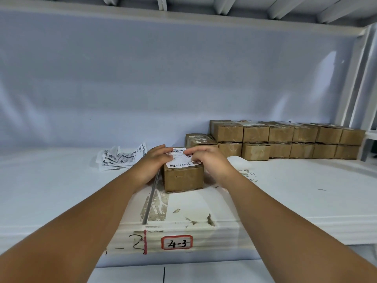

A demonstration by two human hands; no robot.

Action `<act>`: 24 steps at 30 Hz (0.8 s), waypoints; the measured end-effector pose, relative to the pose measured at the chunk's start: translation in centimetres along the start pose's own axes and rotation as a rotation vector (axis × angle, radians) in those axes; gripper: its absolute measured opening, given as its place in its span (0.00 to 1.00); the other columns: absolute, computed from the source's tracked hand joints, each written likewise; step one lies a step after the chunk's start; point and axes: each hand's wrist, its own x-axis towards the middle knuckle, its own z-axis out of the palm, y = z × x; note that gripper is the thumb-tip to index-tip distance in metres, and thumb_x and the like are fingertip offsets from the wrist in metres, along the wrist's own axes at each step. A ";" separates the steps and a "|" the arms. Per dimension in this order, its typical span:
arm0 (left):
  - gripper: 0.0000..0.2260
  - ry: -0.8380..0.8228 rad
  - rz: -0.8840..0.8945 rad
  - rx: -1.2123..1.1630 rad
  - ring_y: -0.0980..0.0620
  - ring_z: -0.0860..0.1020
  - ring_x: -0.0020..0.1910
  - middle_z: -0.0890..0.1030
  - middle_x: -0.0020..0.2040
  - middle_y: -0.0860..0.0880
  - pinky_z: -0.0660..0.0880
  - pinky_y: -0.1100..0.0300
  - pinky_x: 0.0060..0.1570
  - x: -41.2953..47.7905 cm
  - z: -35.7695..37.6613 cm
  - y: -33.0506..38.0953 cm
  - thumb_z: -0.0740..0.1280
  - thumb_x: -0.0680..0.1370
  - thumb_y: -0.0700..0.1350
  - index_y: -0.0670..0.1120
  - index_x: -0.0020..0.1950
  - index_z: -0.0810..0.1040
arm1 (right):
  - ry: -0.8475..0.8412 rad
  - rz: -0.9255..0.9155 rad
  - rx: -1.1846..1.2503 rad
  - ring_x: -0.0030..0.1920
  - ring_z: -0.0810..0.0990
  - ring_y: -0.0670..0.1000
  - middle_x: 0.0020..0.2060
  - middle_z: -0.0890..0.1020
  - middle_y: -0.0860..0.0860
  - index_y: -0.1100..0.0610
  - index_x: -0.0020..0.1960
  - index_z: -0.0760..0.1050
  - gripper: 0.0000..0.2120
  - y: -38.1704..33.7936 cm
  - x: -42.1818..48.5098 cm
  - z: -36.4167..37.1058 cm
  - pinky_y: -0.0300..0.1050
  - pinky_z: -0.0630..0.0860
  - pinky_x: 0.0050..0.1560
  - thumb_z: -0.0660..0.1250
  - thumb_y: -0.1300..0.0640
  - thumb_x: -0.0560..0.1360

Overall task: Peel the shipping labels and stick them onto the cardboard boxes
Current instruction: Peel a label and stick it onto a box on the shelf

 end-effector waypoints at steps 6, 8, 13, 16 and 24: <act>0.13 0.041 -0.015 -0.006 0.55 0.61 0.72 0.60 0.75 0.55 0.56 0.53 0.72 -0.3 0.0 0.4 0.64 0.78 0.49 0.55 0.63 0.75 | -0.079 0.013 -0.036 0.53 0.79 0.49 0.53 0.82 0.52 0.53 0.47 0.82 0.12 -0.2 2.6 0.2 0.35 0.74 0.54 0.64 0.67 0.74; 0.15 0.111 -0.020 0.009 0.52 0.66 0.69 0.65 0.73 0.53 0.62 0.55 0.69 -0.4 0.0 0.4 0.65 0.77 0.51 0.54 0.64 0.75 | -0.101 0.017 0.010 0.58 0.78 0.51 0.58 0.81 0.52 0.52 0.47 0.82 0.12 0.3 3.2 0.6 0.43 0.71 0.64 0.64 0.66 0.74; 0.05 0.201 0.061 0.043 0.54 0.74 0.59 0.77 0.60 0.54 0.68 0.57 0.62 -1.1 0.4 1.3 0.65 0.77 0.53 0.55 0.50 0.78 | -0.157 0.066 0.139 0.56 0.78 0.52 0.57 0.81 0.55 0.54 0.60 0.77 0.15 1.3 3.4 0.5 0.43 0.71 0.62 0.65 0.63 0.75; 0.05 0.127 0.157 0.131 0.61 0.70 0.61 0.74 0.59 0.59 0.64 0.63 0.63 -2.3 0.7 2.1 0.66 0.77 0.50 0.55 0.51 0.79 | -0.125 0.073 0.132 0.58 0.78 0.52 0.58 0.80 0.54 0.55 0.64 0.75 0.18 1.7 3.7 0.5 0.44 0.70 0.64 0.66 0.61 0.75; 0.16 0.041 0.358 0.572 0.60 0.67 0.66 0.73 0.66 0.56 0.57 0.72 0.63 -3.0 1.3 1.9 0.64 0.78 0.54 0.55 0.65 0.75 | -0.032 0.060 0.129 0.59 0.78 0.54 0.60 0.79 0.55 0.56 0.65 0.74 0.17 2.1 3.8 0.4 0.47 0.72 0.63 0.65 0.57 0.77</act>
